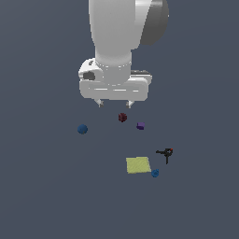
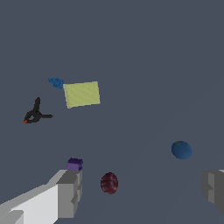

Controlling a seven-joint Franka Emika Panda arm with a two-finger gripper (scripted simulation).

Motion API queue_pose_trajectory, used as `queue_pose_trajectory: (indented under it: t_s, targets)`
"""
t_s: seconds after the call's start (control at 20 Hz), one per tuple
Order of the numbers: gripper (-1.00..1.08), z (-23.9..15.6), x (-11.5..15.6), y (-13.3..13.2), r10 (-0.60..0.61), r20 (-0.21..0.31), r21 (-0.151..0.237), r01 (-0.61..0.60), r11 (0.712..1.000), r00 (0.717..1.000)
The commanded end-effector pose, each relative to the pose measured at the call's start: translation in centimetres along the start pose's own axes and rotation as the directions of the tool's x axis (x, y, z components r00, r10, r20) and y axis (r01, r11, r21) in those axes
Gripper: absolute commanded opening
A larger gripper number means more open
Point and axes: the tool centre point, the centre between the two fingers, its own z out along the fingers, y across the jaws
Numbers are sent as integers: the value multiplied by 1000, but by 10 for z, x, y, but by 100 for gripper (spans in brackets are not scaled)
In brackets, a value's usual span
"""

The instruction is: Pick up a designated object from a clutter of objects.

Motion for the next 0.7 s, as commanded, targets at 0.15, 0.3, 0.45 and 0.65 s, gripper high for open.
queue_pose_trajectory:
  t_s: [0.15, 0.3, 0.45, 0.65]
  targets:
    - [100, -1, 0, -4, -11, 1, 1, 11, 1000, 1000]
    - [100, -4, -1, -14, -44, 2, 4, 44, 999, 999]
    - [100, -6, -2, -22, -67, 4, 6, 67, 998, 998]
    - [100, -6, -2, -21, -66, 4, 6, 66, 998, 998]
